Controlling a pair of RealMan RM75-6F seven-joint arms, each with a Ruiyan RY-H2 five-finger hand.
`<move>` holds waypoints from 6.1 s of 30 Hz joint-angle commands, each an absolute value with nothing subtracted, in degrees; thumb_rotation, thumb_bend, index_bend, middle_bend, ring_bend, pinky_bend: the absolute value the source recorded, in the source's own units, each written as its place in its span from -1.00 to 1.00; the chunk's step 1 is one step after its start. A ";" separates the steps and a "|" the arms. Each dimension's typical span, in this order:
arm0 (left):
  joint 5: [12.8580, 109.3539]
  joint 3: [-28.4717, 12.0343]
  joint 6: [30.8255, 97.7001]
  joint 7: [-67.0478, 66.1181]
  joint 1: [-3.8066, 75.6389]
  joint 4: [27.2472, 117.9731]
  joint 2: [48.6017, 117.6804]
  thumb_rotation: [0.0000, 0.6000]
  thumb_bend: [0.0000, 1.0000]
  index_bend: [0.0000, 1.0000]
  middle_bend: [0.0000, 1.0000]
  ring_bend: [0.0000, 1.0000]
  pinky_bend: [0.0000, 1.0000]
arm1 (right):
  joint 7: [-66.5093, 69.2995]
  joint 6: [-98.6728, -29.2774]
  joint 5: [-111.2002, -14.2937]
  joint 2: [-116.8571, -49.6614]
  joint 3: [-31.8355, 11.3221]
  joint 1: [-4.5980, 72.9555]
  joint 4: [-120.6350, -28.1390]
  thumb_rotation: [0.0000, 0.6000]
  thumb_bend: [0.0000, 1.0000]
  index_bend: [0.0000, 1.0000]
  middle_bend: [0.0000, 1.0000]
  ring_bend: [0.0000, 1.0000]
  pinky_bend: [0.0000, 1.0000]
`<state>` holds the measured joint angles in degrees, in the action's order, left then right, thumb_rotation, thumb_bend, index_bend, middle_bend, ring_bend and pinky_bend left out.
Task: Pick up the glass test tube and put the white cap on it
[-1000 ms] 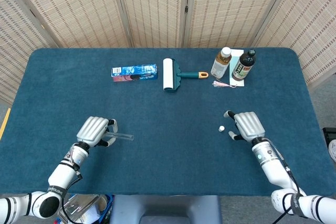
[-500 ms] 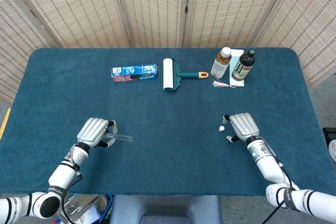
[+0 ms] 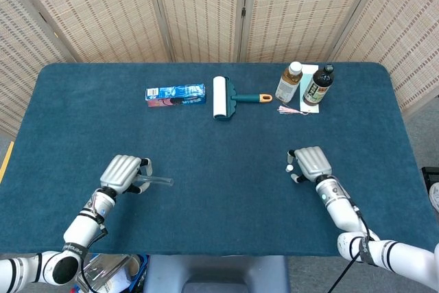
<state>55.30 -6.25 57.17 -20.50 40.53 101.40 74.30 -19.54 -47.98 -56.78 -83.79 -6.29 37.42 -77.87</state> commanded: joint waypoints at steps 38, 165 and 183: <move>54.95 -6.58 56.88 -19.73 40.19 100.48 74.24 1.00 -0.09 0.32 1.00 1.00 1.00 | -20.14 -46.39 -54.27 -84.65 -6.20 39.22 -76.79 1.00 -0.13 0.04 1.00 1.00 1.00; 30.01 -20.50 46.94 -1.52 59.27 98.65 81.54 1.00 -0.09 0.33 1.00 1.00 1.00 | -1.47 -58.35 -69.77 -79.02 -17.28 45.80 -99.20 1.00 0.16 0.35 1.00 1.00 1.00; 29.96 -19.90 46.49 -1.40 59.24 98.28 80.99 1.00 -0.09 0.33 1.00 1.00 1.00 | -0.73 -58.73 -69.51 -78.59 -17.26 45.30 -99.45 1.00 -0.78 0.05 1.00 1.00 1.00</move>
